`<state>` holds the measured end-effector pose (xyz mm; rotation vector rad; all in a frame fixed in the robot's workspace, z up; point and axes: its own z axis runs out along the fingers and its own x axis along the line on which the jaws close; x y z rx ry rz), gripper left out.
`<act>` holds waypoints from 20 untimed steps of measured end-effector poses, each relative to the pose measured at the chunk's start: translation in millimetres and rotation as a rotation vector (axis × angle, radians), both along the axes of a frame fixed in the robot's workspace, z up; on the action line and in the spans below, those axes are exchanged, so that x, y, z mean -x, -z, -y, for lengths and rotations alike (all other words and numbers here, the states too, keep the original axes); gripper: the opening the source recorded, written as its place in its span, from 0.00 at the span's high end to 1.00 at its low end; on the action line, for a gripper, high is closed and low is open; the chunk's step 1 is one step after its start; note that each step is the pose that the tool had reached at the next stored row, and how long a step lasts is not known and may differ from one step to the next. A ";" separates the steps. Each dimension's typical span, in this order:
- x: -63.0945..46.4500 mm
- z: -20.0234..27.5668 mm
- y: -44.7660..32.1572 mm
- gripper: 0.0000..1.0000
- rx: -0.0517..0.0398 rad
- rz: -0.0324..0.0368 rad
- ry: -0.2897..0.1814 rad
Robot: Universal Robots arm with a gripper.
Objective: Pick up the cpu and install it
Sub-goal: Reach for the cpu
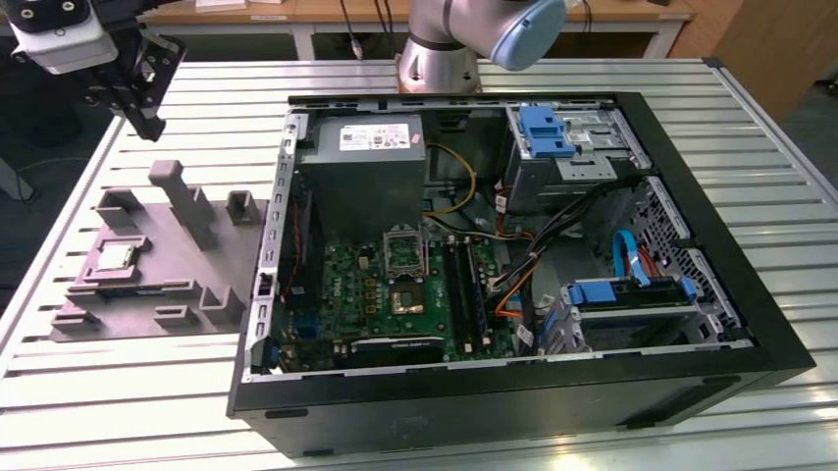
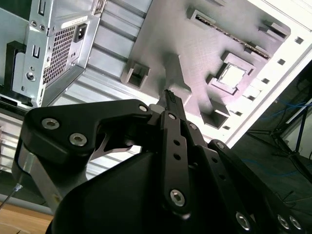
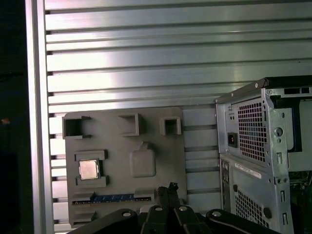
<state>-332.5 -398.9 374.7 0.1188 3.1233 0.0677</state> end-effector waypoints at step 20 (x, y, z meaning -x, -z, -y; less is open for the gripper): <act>16.8 0.0 1.0 0.89 0.0000 -0.0003 0.000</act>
